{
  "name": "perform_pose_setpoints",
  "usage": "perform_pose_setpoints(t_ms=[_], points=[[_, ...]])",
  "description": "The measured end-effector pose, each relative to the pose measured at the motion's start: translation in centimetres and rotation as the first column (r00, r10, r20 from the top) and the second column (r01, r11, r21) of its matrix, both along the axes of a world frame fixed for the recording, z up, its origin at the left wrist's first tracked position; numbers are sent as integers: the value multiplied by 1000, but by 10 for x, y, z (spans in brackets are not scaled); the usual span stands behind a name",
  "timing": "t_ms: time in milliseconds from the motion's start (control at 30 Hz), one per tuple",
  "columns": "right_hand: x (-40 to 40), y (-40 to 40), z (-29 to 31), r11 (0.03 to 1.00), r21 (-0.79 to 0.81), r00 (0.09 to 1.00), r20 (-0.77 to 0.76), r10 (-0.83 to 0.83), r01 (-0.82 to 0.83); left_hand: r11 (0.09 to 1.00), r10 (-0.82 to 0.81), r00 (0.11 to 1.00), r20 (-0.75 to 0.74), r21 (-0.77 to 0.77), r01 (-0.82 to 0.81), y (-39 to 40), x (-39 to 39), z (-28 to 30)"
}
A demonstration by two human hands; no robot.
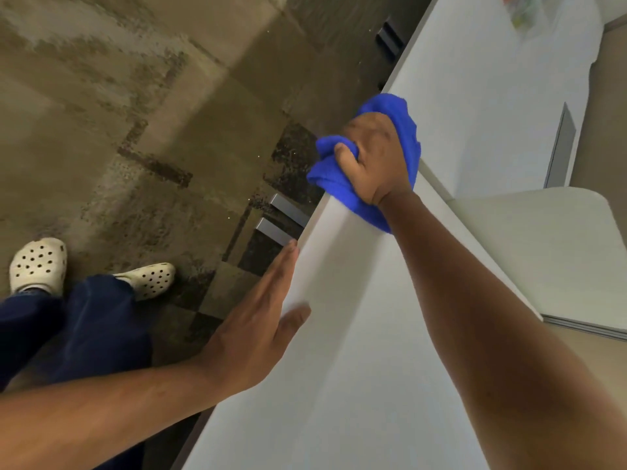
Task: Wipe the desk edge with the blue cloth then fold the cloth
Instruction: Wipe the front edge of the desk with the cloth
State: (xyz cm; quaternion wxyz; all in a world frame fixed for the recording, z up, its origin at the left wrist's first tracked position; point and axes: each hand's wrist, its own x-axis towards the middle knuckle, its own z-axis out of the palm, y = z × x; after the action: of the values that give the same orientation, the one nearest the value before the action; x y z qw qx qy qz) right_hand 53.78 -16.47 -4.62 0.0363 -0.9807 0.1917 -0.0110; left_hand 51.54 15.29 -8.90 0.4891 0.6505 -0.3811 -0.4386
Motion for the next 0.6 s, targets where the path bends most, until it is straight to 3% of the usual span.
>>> perform_pose_setpoints(t_ms=[100, 333, 467, 600], points=[[-1, 8, -5, 966, -38, 967, 34, -254, 255, 1000, -9, 1000, -5, 7, 9, 0, 0, 0], [-33, 3, 8, 792, 60, 793, -11, -609, 608, 999, -32, 999, -5, 26, 32, 0, 2, 4], [-35, -1, 12, 645, 20, 643, -110, -758, 764, 998, -46, 998, -41, 33, 48, 0, 3, 10], [10, 22, 2, 541, -99, 542, -18, -840, 835, 998, -53, 996, -66, 25, 55, 0, 5, 12]])
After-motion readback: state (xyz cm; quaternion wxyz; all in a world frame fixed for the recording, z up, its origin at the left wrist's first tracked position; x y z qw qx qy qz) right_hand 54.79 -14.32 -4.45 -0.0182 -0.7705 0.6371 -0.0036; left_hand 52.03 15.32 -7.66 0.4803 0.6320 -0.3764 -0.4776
